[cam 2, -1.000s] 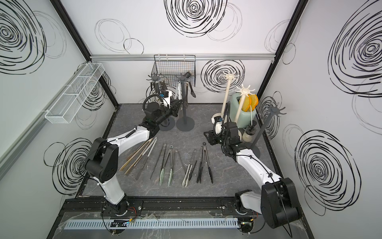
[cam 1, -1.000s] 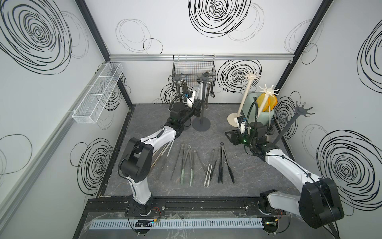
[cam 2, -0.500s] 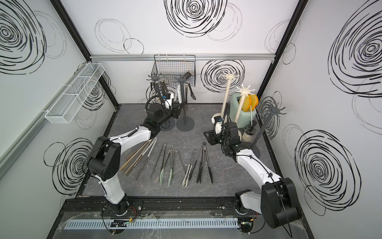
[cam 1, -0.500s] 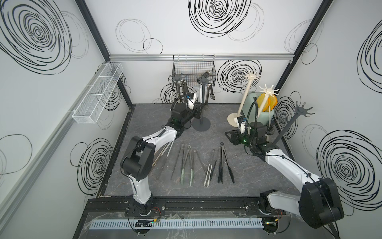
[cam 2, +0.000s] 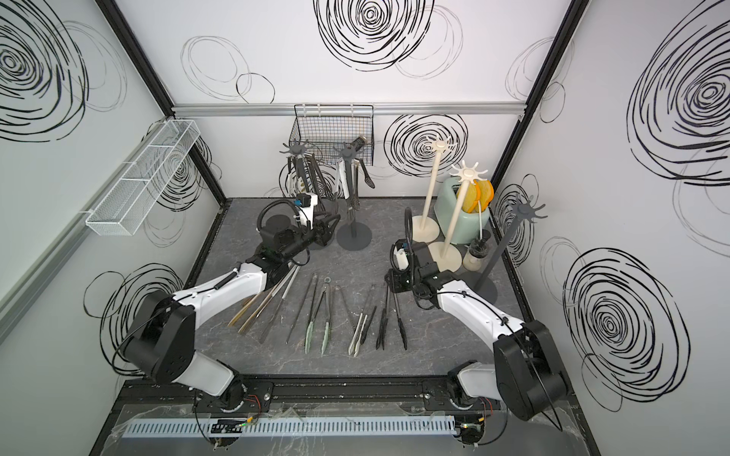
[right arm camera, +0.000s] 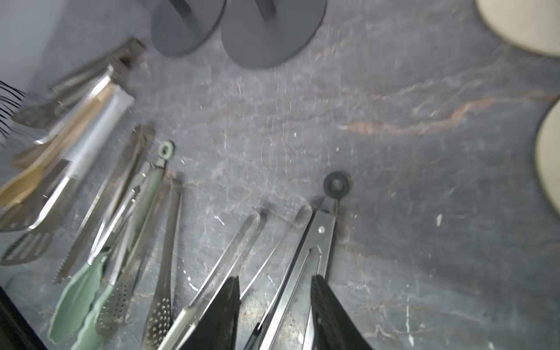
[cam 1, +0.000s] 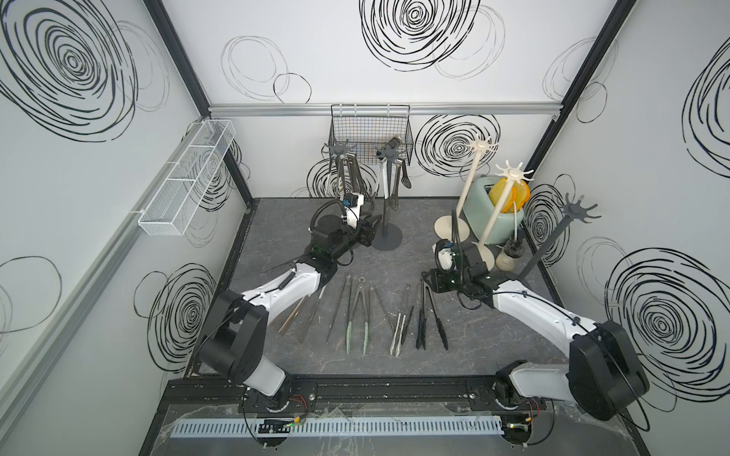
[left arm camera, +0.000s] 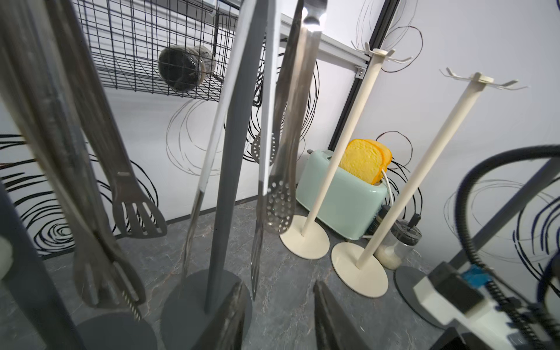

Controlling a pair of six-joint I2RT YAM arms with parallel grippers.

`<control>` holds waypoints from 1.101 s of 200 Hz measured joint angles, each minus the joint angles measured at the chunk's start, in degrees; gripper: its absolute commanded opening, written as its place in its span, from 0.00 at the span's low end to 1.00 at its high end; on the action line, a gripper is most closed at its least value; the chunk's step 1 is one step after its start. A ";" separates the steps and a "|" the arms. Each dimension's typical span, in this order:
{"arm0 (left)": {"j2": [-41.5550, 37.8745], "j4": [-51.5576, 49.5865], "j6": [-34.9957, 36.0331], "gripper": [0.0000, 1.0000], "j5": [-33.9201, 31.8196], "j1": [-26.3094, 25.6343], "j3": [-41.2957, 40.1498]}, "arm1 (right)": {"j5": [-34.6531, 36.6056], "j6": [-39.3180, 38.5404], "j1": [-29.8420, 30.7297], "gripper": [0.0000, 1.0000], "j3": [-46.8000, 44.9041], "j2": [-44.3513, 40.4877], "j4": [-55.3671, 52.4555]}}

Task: Hang food tongs on kitchen utensil racks
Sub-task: Hang the food tongs on the rack, then pick up the food tongs from the center of the board.

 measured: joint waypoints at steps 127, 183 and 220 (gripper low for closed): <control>-27.02 -1.99 -8.79 0.45 -10.69 -7.98 -23.32 | 12.87 11.58 7.74 0.39 1.99 9.42 -11.32; -31.63 -5.57 -10.64 0.46 -11.43 -8.02 -28.81 | 14.03 12.46 7.78 0.29 2.27 13.86 -10.97; -33.22 -6.49 -10.64 0.46 -11.45 -8.02 -29.35 | 15.10 12.81 7.39 0.11 2.47 14.38 -10.27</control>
